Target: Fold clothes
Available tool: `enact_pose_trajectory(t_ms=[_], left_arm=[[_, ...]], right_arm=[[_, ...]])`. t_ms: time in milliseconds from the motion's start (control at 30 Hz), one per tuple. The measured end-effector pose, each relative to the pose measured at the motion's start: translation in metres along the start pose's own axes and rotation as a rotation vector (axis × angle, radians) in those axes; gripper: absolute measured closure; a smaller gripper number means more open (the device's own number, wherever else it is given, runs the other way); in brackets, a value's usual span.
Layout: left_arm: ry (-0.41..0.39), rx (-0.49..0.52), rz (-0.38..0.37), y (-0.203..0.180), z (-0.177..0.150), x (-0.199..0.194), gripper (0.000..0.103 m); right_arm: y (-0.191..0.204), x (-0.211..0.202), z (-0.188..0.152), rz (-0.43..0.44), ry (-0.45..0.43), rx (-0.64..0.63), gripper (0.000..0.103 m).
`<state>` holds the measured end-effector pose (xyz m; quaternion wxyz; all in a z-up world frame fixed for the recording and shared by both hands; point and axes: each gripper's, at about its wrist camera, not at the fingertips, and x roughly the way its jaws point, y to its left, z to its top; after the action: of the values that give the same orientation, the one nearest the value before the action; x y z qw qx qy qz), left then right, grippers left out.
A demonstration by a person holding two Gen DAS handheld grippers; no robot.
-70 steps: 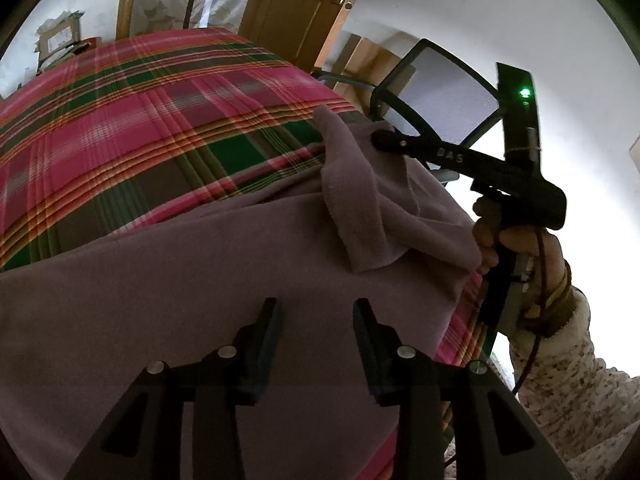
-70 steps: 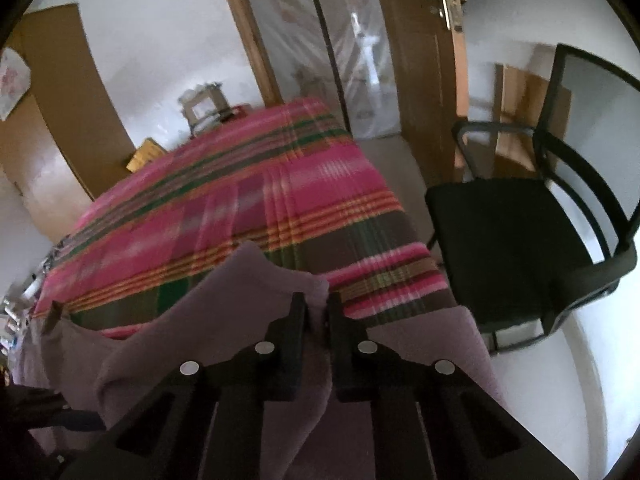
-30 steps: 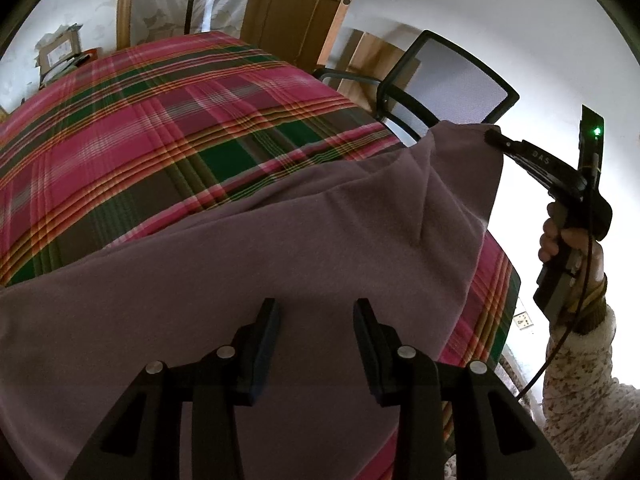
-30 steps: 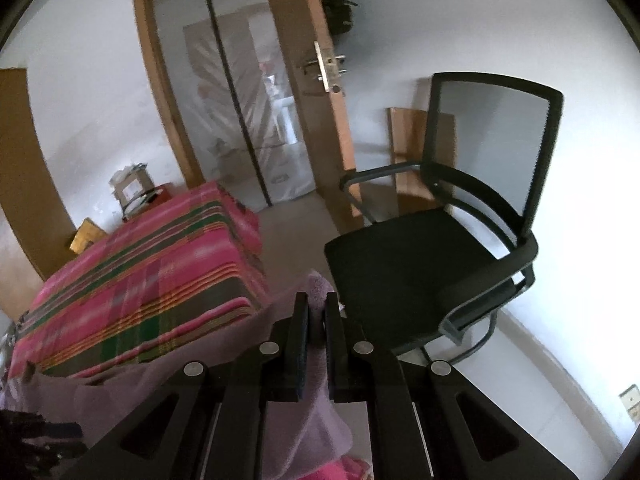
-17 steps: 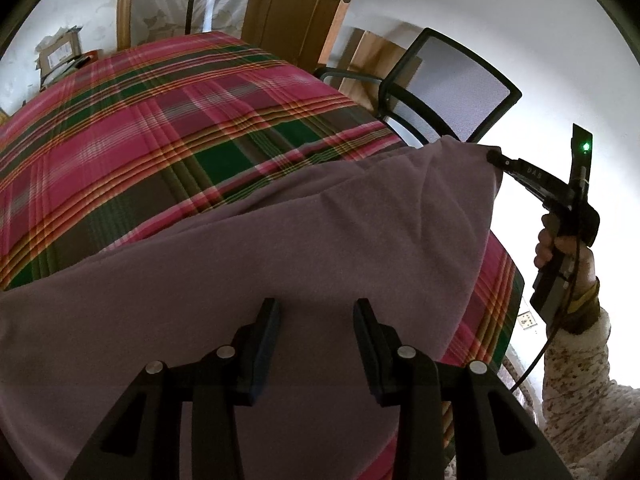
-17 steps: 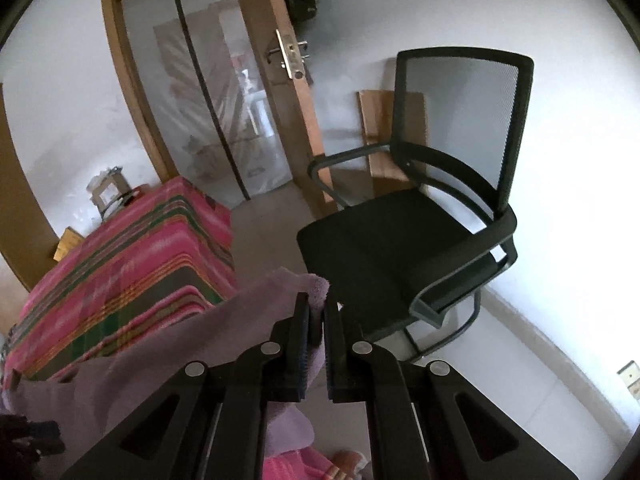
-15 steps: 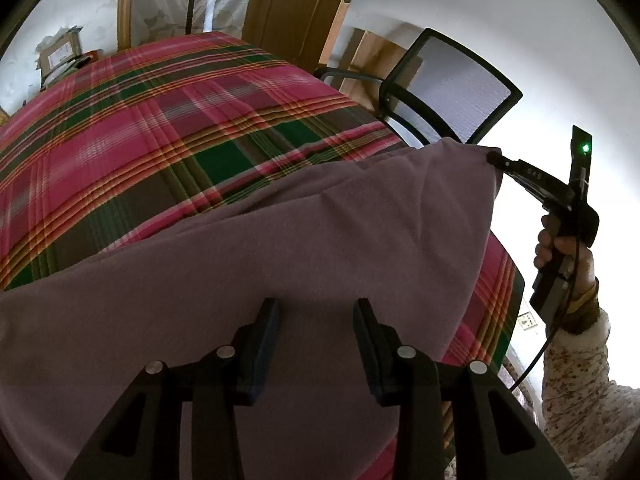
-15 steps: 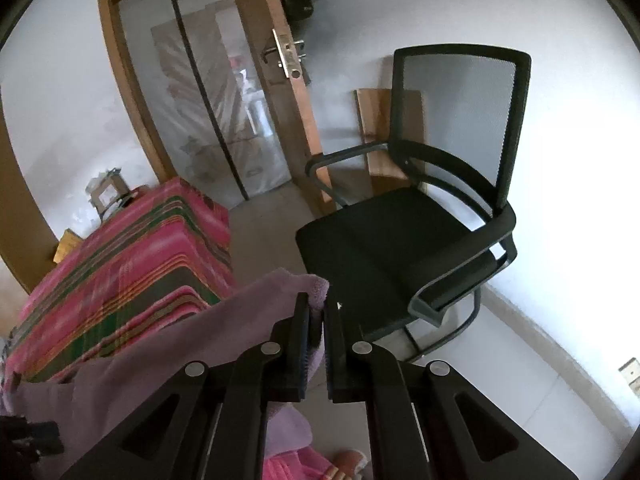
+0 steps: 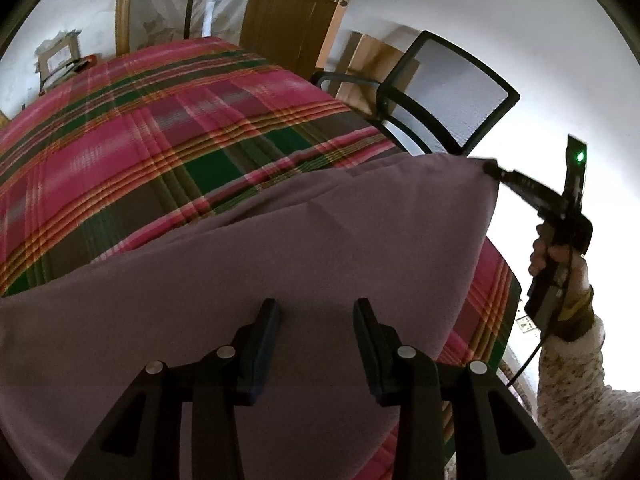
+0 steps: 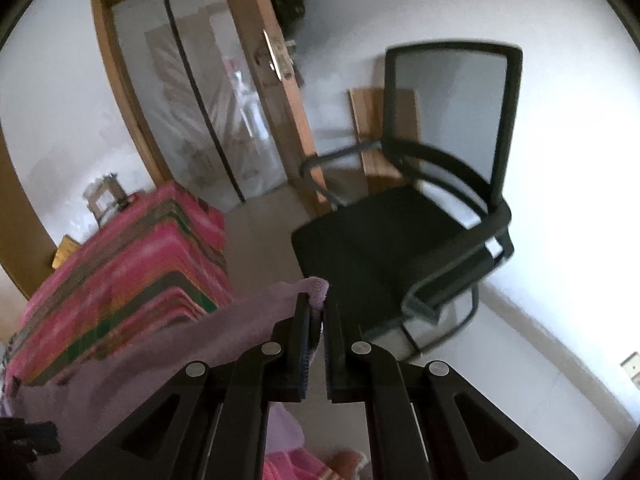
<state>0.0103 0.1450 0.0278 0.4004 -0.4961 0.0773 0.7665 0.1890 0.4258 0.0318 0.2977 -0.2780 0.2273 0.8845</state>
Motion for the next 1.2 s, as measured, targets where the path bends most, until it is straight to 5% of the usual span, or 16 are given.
enact_pose_trajectory(t_ms=[200,433,567,700,867,1000,1200], left_arm=[[0.005,0.018,0.004,-0.002,0.001,0.000,0.065],[-0.034,0.044,0.058,0.004,0.008,-0.014,0.065],[-0.055,0.092,0.138,0.010,0.017,-0.020,0.065],[-0.060,0.145,0.158,0.013,0.024,-0.022,0.065],[-0.029,0.316,0.182,0.000,0.023,-0.011,0.065],[-0.026,0.381,0.186,-0.006,0.024,-0.008,0.065],[-0.015,0.362,0.157,0.000,0.028,-0.006,0.065]], right_arm=[[0.000,0.014,-0.011,-0.042,0.083,-0.033,0.095],[0.006,0.000,-0.007,-0.051,0.047,-0.040,0.069],[0.030,-0.010,-0.001,0.087,0.010,-0.109,0.062],[0.070,-0.001,0.002,0.314,0.080,-0.270,0.062],[0.125,0.007,-0.012,0.490,0.164,-0.557,0.062],[0.157,0.012,-0.025,0.535,0.207,-0.766,0.062],[0.165,0.027,-0.017,0.576,0.259,-0.790,0.062]])
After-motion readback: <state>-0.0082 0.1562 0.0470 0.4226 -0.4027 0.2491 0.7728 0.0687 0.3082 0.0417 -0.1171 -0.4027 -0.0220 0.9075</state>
